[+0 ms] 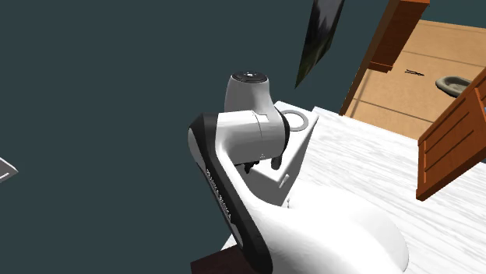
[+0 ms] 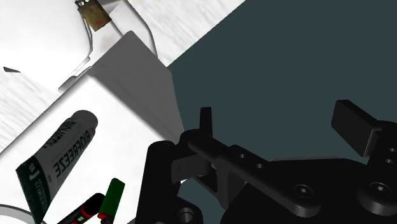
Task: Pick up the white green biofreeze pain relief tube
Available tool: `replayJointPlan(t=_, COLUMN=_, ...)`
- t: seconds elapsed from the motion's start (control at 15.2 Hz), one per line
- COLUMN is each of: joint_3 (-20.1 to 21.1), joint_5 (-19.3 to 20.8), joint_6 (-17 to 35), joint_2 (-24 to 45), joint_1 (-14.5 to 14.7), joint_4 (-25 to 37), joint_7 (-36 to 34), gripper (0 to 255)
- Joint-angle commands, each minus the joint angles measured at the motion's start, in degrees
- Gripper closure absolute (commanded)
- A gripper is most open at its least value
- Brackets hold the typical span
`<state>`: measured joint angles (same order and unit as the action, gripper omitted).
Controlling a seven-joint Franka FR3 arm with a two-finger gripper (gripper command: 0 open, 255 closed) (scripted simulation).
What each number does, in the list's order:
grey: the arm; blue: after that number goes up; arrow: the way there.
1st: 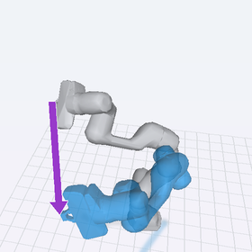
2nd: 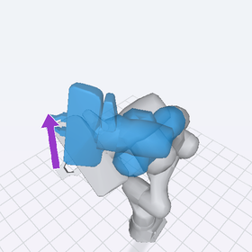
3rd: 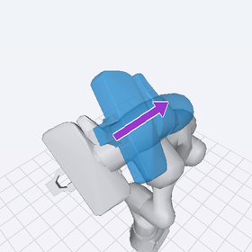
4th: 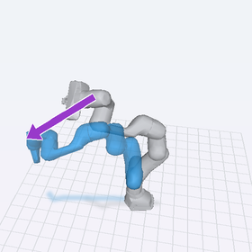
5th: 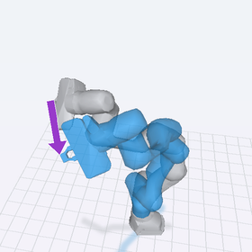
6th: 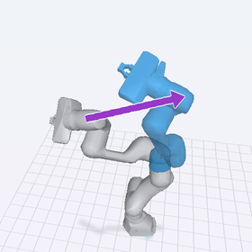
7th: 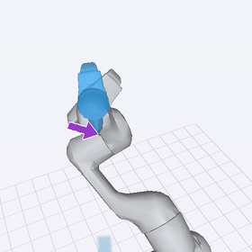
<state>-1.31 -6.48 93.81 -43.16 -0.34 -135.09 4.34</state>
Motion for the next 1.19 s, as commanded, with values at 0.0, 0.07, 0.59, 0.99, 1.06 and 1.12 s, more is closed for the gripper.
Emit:
replayJointPlan(t=0.0, joint_3=0.0, joint_5=0.0, joint_6=0.0, joint_2=0.0, joint_1=0.0, joint_4=0.0, joint_7=0.0, gripper=0)
replayJointPlan(t=0.07, joint_3=-0.7, joint_5=0.6, joint_6=0.2, joint_2=1.3, joint_1=-0.9, joint_4=0.8, joint_7=-0.2, gripper=0)
replayJointPlan(t=0.59, joint_3=-6.2, joint_5=4.9, joint_6=0.9, joint_2=11.4, joint_1=-7.2, joint_4=8.1, joint_7=-2.3, gripper=0)
replayJointPlan(t=0.99, joint_3=-10.5, joint_5=7.3, joint_6=0.6, joint_2=18.8, joint_1=-11.3, joint_4=14.5, joint_7=-3.9, gripper=0)
replayJointPlan(t=1.06, joint_3=-11.2, joint_5=7.6, joint_6=0.5, joint_2=20.0, joint_1=-12.0, joint_4=15.6, joint_7=-4.2, gripper=0)
replayJointPlan(t=1.12, joint_3=-11.5, joint_5=7.7, joint_6=0.5, joint_2=20.5, joint_1=-12.2, joint_4=16.1, joint_7=-4.3, gripper=0)
